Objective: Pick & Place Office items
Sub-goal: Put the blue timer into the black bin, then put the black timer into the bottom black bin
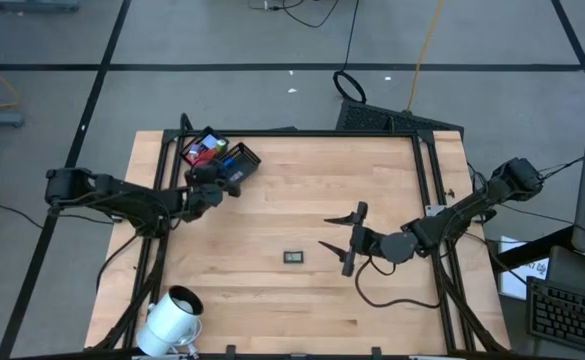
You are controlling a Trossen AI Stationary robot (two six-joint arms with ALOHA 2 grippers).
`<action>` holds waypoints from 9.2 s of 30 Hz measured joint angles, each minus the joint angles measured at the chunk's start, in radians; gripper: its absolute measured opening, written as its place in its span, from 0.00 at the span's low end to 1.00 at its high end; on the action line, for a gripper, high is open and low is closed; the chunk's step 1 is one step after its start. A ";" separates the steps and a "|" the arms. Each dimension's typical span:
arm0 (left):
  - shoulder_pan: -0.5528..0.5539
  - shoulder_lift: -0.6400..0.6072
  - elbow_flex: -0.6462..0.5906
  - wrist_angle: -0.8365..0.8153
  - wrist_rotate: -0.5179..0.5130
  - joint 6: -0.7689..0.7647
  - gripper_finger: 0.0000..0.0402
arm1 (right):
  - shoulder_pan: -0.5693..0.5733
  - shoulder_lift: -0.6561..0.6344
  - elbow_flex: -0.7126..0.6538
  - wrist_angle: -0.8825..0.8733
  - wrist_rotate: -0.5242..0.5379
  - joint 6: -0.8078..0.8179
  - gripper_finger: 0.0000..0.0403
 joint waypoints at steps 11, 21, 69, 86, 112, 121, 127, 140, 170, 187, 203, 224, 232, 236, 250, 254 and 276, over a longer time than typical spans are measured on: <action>0.006 0.003 0.000 0.008 0.024 0.048 0.25 | 0.000 0.000 0.000 0.000 0.000 -0.001 0.64; 0.006 -0.004 0.000 0.016 0.058 0.063 0.51 | 0.000 0.000 0.000 0.002 -0.078 0.001 0.64; -0.061 -0.266 0.001 0.247 0.660 0.167 0.57 | -0.212 0.689 0.054 0.216 -0.563 0.160 0.72; -0.061 -0.266 0.001 0.247 0.669 0.167 0.57 | -0.214 0.684 0.054 0.198 -0.575 0.119 0.50; -0.073 -0.266 0.001 0.246 0.748 0.134 0.57 | -0.178 0.460 0.048 0.041 -0.388 -0.125 0.41; -0.122 -0.266 0.001 0.256 0.748 -0.064 0.57 | -0.161 0.293 0.050 0.003 -0.191 -0.342 0.41; -0.176 -0.266 0.001 0.247 0.749 -0.123 0.57 | -0.154 0.268 0.050 0.004 -0.011 -0.464 0.41; -0.242 -0.075 0.024 0.440 0.752 -0.113 0.57 | -0.148 0.268 0.050 0.029 0.031 -0.507 0.41; -0.240 0.363 0.404 0.413 0.879 0.056 0.57 | -0.122 0.268 0.051 0.043 0.031 -0.510 0.41; -0.235 0.378 0.417 0.413 0.878 0.054 0.57 | -0.122 0.268 0.051 0.053 0.031 -0.509 0.41; -0.235 0.378 0.417 0.412 0.877 0.054 0.53 | -0.122 0.268 0.051 0.052 0.027 -0.509 0.41; -0.207 0.378 0.414 0.451 0.880 0.141 0.18 | -0.122 0.266 0.051 0.053 0.042 -0.484 0.42; -0.205 0.372 0.414 0.462 0.842 0.250 0.14 | -0.125 0.247 0.052 0.050 0.020 -0.184 0.53; -0.205 0.362 0.415 0.480 0.831 0.295 0.14 | -0.125 0.189 0.052 0.000 -0.011 -0.098 0.61; -0.205 0.360 0.416 0.401 0.635 0.402 0.14 | -0.068 -0.010 0.012 -0.143 -0.079 0.043 0.69; -0.190 0.342 0.416 0.349 0.622 0.428 0.17 | -0.069 -0.020 -0.016 -0.145 -0.077 0.064 0.67; -0.017 -0.164 0.008 0.094 0.153 0.291 0.15 | -0.070 -0.022 -0.043 -0.141 -0.076 0.146 0.67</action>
